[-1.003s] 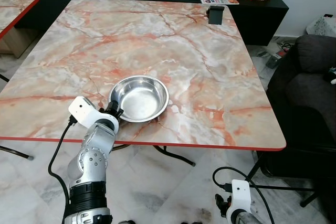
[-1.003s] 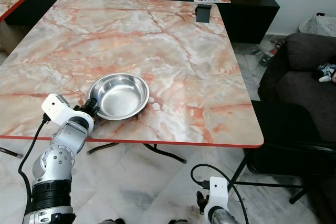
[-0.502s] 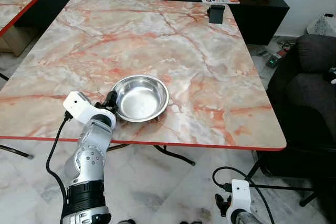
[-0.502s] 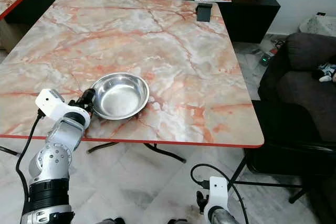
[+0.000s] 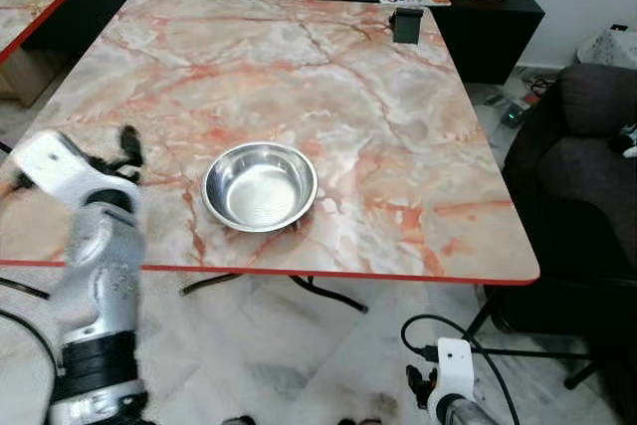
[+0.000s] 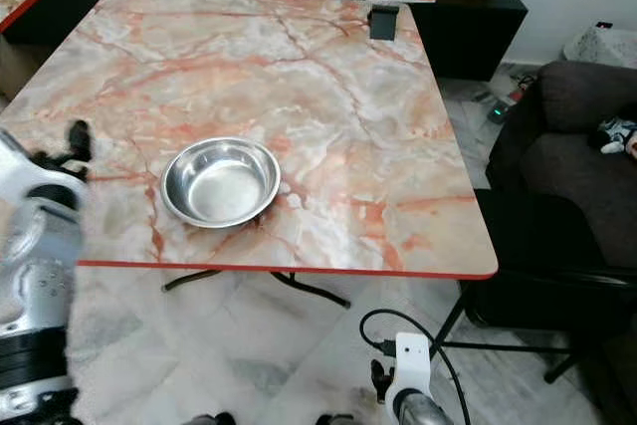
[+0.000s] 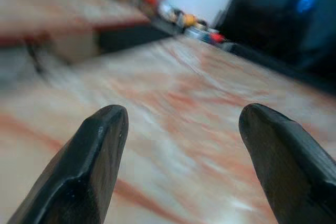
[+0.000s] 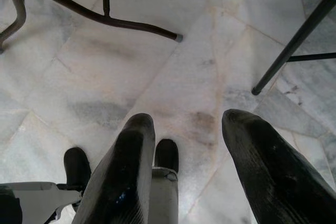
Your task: Setting the table
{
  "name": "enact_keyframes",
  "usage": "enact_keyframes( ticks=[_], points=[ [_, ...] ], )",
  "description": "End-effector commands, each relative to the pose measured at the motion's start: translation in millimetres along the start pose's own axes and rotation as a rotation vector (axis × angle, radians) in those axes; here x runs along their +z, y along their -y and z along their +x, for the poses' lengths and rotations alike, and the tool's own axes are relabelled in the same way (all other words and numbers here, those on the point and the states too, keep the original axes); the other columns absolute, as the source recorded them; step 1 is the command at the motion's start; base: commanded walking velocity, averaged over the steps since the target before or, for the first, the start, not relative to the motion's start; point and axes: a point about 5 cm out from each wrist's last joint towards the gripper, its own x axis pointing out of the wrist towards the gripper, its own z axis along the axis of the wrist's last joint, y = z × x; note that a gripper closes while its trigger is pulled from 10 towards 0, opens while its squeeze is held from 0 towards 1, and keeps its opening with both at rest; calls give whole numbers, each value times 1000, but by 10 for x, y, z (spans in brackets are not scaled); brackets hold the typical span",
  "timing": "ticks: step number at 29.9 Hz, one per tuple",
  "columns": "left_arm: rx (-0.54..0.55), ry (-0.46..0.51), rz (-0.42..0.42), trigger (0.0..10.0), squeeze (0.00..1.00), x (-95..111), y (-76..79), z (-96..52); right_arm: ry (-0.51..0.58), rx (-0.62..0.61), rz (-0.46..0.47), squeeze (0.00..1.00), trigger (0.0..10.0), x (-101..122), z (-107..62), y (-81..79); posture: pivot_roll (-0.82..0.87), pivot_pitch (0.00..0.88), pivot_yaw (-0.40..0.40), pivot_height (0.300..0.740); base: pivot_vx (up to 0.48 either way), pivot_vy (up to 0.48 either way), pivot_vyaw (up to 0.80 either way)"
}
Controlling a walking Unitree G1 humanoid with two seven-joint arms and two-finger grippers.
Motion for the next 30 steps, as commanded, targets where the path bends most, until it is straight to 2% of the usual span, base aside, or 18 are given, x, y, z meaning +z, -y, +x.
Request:
enact_keyframes(
  ticks=[1,2,4,8,10,11,13,14,15,16,18,19,22,23,25,27,29,30],
  points=[
    [43,9,179,10000,0,-34,-121,-18,-14,-8,2,0,10000,-52,-16,27,81,148,-88,740,0,0,0],
    [58,9,230,10000,0,-36,-167,-19,-15,-8,2,0,10000,-53,-16,27,81,148,-88,740,0,0,0],
    [196,29,351,10000,0,-15,-500,-47,-17,-8,0,0,10000,-62,-19,32,81,148,-88,740,0,0,0],
    [260,36,548,10000,0,-4,-759,-97,-20,-6,-1,0,10000,-77,-21,23,100,155,-91,740,0,0,0],
    [321,-18,644,10000,0,-80,-978,-152,-25,-3,-3,0,10000,-89,-23,15,106,154,-91,740,0,0,0],
    [368,-75,715,10000,0,-157,-1141,-206,-28,-1,-4,0,10000,-98,-24,10,109,157,-91,740,0,0,0],
    [405,-121,760,10000,0,-227,-1249,-259,-29,-1,-4,0,10000,-102,-25,9,112,157,-91,740,0,0,0],
    [441,-175,820,10000,0,-325,-1366,-334,-30,0,-4,0,10000,-103,-25,7,111,157,-91,740,0,0,0],
    [441,-175,820,10000,0,-325,-1366,-334,-30,0,-4,0,10000,-103,-25,7,111,157,-91,740,0,0,0],
    [465,-228,904,10000,0,-420,-1470,-407,-30,0,-4,0,10000,-102,-24,6,110,156,-88,740,0,0,0],
    [481,-259,939,10000,0,-480,-1533,-454,-30,-1,-4,0,10000,-102,-24,6,112,157,-87,740,0,0,0],
    [514,-347,1006,10000,0,-640,-1684,-563,-30,-1,-2,0,10000,-101,-23,2,113,151,-87,740,0,0,0],
    [508,-494,1010,10000,0,-921,-1814,-747,-30,-1,0,0,10000,-101,-22,-1,111,149,-84,740,0,0,0],
    [462,-599,986,10000,0,-1107,-1835,-858,-30,-2,1,0,10000,-101,-22,-3,109,149,-83,740,0,0,0],
    [401,-692,950,10000,0,-1266,-1811,-936,-31,-3,1,0,10000,-106,-23,-4,106,147,-83,740,0,0,0],
    [310,-804,879,10000,0,-1530,-1725,-1094,-33,-5,3,0,10000,-112,-25,-2,96,143,-82,740,0,0,0],
    [121,-952,782,10000,0,-1875,-1502,-1306,-34,-10,8,0,10000,-119,-28,5,95,137,-78,740,0,0,0],
    [121,-952,782,10000,0,-1875,-1502,-1306,-34,-10,8,0,10000,-119,-28,5,95,137,-78,740,0,0,0]
  ],
)
